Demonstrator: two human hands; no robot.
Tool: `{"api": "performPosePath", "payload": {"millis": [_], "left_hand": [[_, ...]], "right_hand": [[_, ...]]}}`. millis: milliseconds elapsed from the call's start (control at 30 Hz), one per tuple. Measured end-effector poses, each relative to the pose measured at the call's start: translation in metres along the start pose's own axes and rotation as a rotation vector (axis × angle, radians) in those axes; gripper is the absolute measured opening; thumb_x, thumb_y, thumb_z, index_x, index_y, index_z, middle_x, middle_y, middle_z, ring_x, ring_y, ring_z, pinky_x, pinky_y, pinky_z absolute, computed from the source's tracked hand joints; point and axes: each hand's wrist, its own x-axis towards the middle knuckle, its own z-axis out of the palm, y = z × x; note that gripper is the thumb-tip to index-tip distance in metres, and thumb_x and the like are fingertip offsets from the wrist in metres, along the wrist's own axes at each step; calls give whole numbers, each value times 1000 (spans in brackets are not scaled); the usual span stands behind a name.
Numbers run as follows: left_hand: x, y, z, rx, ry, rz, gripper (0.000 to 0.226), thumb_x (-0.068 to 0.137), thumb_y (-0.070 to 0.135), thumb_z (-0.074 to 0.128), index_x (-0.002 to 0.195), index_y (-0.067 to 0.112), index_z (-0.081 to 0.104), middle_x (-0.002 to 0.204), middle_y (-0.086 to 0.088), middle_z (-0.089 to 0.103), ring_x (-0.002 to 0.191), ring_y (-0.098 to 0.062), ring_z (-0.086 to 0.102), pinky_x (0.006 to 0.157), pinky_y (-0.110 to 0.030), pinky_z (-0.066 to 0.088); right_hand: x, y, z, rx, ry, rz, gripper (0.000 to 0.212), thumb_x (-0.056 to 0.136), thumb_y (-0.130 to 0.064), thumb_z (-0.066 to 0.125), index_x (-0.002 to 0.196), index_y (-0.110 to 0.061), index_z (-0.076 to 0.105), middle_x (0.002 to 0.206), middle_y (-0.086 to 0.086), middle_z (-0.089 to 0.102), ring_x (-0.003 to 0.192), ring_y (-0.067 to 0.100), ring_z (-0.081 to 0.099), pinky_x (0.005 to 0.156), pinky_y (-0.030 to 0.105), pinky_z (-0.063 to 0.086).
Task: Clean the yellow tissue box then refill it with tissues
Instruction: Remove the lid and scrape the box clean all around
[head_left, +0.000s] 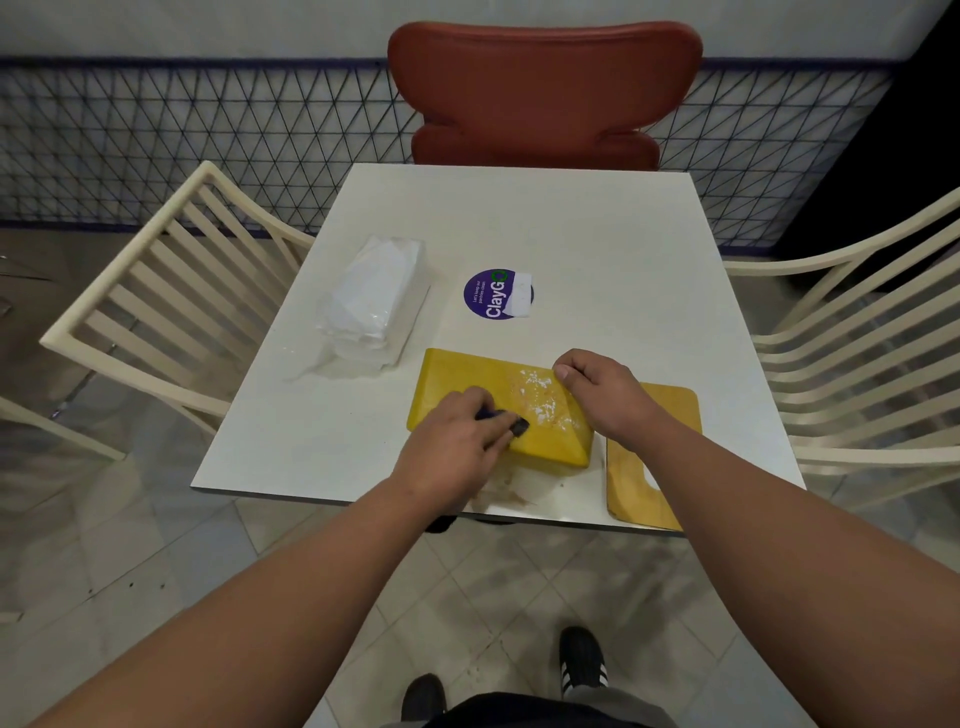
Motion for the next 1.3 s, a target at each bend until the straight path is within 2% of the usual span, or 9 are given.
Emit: {"api": "performPosePath", "payload": {"millis": [67,233,467,667,833,967,1067,1167,1300], "left_hand": [[1,-6,0,6,6,-2,26,91,31,57,109,21,73,100,-2,57,88,-23,56,70,-31,51],[9,-20,-4,-15,128,-327,27,94,30,56,115,21,70,103,-3,53,92,-22,51,74,-31,46],[-10,33,21,-23,49,-48,39,90,36,43,104,14,73,86,-4,56,68,-21,56,54,-23,45],[-8,-3,6,-7,132,-311,27,93,31,56,110,17,71,96,-4,56,78,-23,57,59,-24,39],[-8,12,6,4,6,-37,40,91,41,42,107,19,72,94,-2,57,78,-23,59,60,-29,51],[14,-15,-10,-13,94,-298,27,94,34,55,115,26,69,102,-2,54,88,-22,55,72,-30,45],[25,-29,-18,33,122,-377,28,95,33,53,116,24,69,105,-1,51,92,-21,52,73,-29,42],[32,-25,-19,46,127,-344,26,95,31,54,112,21,71,104,-5,54,94,-26,53,73,-34,47],[42,-2,-8,101,79,-135,22,90,29,59,103,20,75,98,-7,59,85,-30,56,65,-34,48]], "right_hand": [[0,0,0,1,-1,-1,19,100,-27,45,93,-19,61,83,-5,58,77,13,49,68,26,40],[1,3,0,9,1,3,20,100,-27,45,93,-18,62,87,-1,61,80,14,51,71,28,41],[4,2,2,8,13,4,19,100,-26,46,91,-19,60,83,-3,58,76,14,49,66,26,39],[4,2,1,33,-12,12,20,100,-27,45,92,-20,61,83,-5,58,76,12,50,68,26,40],[4,-1,1,16,-31,-11,19,100,-26,46,91,-19,61,82,-4,59,76,12,50,69,28,41],[0,-2,-1,15,-39,-19,19,100,-26,46,93,-18,62,86,-2,60,77,12,50,70,29,41],[-2,-3,-1,9,-42,-28,19,100,-24,46,94,-18,62,89,2,63,79,14,51,72,30,41],[-2,-2,-1,-4,-48,-29,18,100,-25,45,93,-20,62,92,1,64,83,16,53,75,31,43],[-3,-2,-1,-21,-49,-37,18,100,-24,46,93,-21,62,92,-3,64,89,18,57,79,33,45]]}}
